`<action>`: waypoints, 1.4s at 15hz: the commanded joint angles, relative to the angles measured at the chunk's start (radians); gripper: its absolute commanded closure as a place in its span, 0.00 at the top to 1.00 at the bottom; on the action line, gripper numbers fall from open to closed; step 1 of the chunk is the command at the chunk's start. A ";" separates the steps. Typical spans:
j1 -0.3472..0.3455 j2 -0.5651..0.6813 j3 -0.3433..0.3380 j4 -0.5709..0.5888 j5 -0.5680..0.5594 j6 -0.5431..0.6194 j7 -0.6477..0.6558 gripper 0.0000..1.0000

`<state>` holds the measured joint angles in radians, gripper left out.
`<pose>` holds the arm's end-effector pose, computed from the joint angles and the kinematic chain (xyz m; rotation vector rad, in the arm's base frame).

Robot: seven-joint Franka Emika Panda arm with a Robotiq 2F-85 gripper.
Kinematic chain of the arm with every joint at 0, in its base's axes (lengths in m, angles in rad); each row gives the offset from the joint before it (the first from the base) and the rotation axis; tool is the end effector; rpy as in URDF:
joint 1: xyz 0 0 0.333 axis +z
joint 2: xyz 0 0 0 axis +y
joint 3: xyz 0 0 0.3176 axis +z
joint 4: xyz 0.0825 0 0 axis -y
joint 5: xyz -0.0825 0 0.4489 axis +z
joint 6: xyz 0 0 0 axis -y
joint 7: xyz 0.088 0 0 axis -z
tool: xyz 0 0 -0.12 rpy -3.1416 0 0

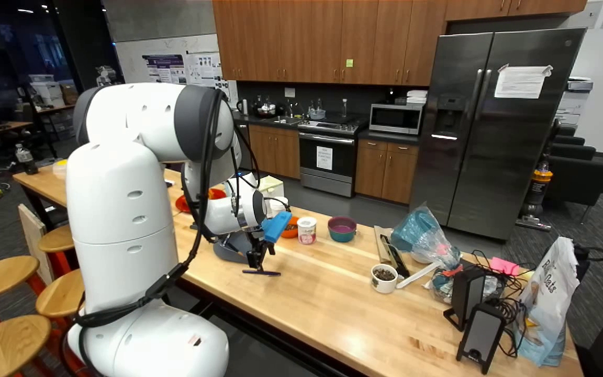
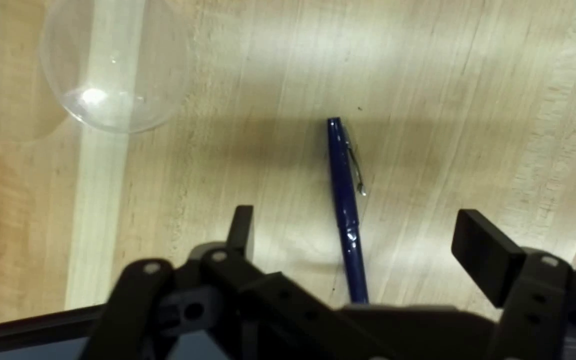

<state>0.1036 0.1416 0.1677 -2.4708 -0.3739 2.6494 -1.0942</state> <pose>0.4941 0.1484 0.1738 1.9771 2.2281 -0.0375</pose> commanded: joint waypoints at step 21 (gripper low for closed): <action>-0.034 0.054 0.003 -0.057 0.067 0.144 -0.350 1.00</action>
<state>0.0684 0.1765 0.1709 -2.5388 -0.3145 2.7706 -1.4235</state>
